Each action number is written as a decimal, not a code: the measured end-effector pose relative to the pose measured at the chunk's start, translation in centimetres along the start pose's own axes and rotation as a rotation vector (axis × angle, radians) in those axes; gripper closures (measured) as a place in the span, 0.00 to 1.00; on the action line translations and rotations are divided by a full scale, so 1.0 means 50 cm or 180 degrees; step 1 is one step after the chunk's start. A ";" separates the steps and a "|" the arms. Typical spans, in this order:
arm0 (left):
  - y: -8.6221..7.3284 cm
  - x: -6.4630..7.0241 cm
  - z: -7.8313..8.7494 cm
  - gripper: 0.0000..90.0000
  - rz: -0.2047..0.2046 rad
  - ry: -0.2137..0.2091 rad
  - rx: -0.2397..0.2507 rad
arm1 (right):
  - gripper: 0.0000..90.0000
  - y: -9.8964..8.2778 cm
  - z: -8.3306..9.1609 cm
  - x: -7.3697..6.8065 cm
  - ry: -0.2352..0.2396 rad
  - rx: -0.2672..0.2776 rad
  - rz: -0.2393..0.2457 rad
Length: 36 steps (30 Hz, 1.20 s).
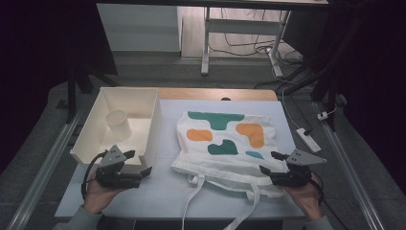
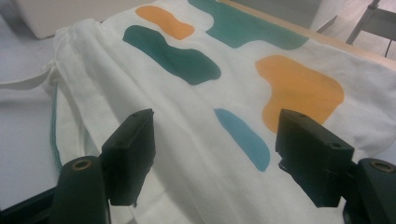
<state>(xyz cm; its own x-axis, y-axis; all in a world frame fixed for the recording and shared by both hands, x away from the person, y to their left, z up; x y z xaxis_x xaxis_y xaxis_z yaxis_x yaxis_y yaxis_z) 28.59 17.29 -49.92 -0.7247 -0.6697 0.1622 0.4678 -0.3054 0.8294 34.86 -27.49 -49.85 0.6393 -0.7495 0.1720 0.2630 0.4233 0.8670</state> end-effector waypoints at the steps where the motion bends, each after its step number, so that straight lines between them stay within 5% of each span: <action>1: 0.000 0.000 0.000 0.16 0.0000 0.0000 0.0000 | 0.32 0.000 -0.001 -0.001 -0.0005 0.0001 0.0007; 28: 0.008 0.010 0.007 0.17 0.0023 -0.0109 0.0136 | 0.33 -0.017 -0.002 -0.007 -0.0014 -0.0067 0.0001; 36: 0.041 0.049 0.027 0.17 -0.0170 -0.0180 0.0289 | 0.33 -0.016 -0.004 -0.013 -0.0008 -0.0072 0.0012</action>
<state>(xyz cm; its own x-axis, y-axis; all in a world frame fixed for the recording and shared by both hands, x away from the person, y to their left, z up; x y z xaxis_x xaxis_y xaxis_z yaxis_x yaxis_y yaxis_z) 27.10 15.94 -47.11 -0.7761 -0.6139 0.1442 0.3818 -0.2754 0.8823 34.38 -27.27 -50.75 0.6385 -0.7491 0.1764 0.2768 0.4374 0.8556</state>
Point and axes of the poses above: each handheld gripper's, and its own axes: z roughly backward along the jaws, y roughly out of its top, x roughly to its right, the point moved 7 cm from there along -z, roughly forward along the jaws, and after that the axes turned 10 degrees about -y, right-handed, at the moved point
